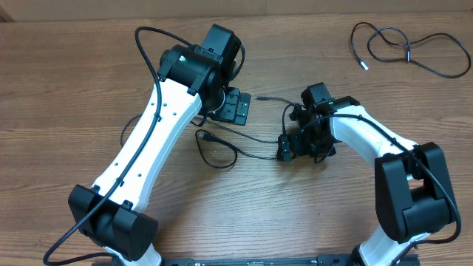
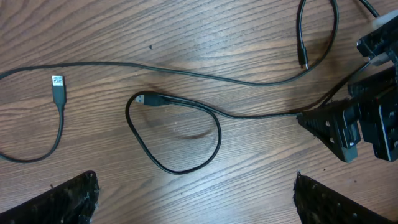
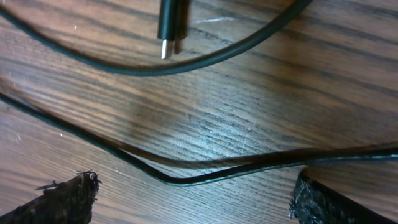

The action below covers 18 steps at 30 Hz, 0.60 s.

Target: Untangle cables

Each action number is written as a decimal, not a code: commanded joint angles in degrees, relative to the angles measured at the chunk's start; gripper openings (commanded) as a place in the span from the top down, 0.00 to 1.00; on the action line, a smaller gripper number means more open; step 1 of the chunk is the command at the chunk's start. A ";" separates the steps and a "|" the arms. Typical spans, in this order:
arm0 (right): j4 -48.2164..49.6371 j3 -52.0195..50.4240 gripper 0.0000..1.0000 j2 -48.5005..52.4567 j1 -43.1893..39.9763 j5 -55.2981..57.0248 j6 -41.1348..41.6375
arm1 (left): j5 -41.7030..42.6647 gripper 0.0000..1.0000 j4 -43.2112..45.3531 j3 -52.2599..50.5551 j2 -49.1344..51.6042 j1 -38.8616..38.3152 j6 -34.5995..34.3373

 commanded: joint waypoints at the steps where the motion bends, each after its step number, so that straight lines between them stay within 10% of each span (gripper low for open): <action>1: 0.33 -1.86 0.00 0.17 0.22 0.52 5.62 | 0.37 0.00 0.17 -0.11 -0.37 -0.11 0.50; 18: 11.72 -3.34 0.00 0.22 0.22 -8.98 21.35 | 0.37 0.00 0.17 -0.11 -0.37 -0.11 0.50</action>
